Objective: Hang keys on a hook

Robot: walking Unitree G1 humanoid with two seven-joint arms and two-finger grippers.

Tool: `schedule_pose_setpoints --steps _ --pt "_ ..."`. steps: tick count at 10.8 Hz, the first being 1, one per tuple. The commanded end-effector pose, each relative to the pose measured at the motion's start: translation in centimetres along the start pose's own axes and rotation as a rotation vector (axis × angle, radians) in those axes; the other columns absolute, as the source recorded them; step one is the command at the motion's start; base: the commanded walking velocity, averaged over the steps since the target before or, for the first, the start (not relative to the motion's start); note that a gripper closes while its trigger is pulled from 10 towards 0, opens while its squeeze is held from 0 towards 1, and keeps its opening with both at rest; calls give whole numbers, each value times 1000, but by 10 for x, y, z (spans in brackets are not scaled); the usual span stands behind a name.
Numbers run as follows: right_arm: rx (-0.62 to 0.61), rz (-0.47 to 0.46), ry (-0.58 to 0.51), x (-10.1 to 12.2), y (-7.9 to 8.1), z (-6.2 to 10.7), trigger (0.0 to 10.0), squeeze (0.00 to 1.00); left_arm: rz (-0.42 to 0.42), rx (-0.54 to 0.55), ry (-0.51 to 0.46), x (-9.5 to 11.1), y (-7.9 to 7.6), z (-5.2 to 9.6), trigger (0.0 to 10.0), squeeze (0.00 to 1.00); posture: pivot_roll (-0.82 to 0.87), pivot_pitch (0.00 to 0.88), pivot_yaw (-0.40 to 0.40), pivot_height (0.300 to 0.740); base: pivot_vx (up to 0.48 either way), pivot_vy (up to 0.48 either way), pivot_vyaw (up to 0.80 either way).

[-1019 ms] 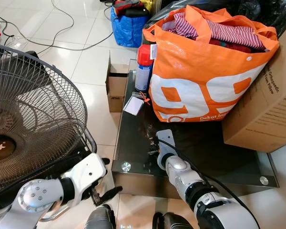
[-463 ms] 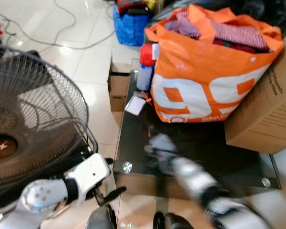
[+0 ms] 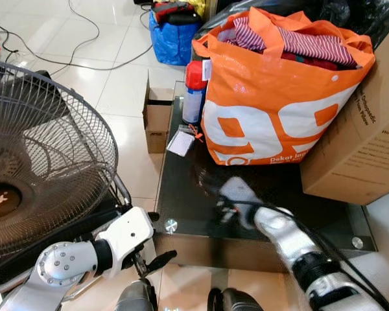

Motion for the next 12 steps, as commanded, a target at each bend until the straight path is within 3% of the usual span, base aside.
schedule_pose_setpoints --steps 1,2,3,4,5,7,9,11,12 --pt "-1 -3 13 -6 1 4 10000 0 0 -8 6 -3 -4 0 10000 0 87 132 -84 740 0 0 0" --pt "-40 -27 11 -2 -7 4 10000 1000 4 -6 7 -3 -4 1 10000 0 87 130 -86 740 0 0 0" --pt "-119 -98 53 -6 -18 5 10000 1000 5 -6 6 -3 -4 1 10000 0 85 130 -88 740 0 0 0" --pt "-218 -238 103 -15 -25 6 10000 1000 6 -7 5 -3 -5 0 10000 0 84 131 -87 740 0 0 0" --pt "-268 -329 163 -28 -23 9 10000 1000 6 -8 4 -3 -5 0 10000 0 86 129 -87 740 0 0 0" --pt "-255 -405 216 -37 -5 13 10000 1000 3 -9 5 -3 -4 0 10000 0 86 130 -82 740 0 0 0" --pt "-265 -500 190 -29 10 16 10000 1000 -2 -15 5 -3 -4 -2 10000 0 82 124 -80 740 0 0 0" --pt "-330 -540 160 -25 7 17 10000 1000 -5 -17 5 -2 -4 -2 10000 0 84 126 -79 740 0 0 0" --pt "-368 -576 121 -16 2 16 10000 0 -5 -17 6 -3 -4 -2 10000 0 86 128 -79 740 0 0 0"
Point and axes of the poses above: a point about 5 cm out from each wrist's last joint towards the gripper, its own z axis pointing back from the gripper into the wrist, its own x axis along the axis of the wrist's last joint, y = z × x, the point moved 6 cm from there along -z, pointing out of the wrist towards the gripper, and after that the axes turned 8 degrees about z, right-handed, at the moved point
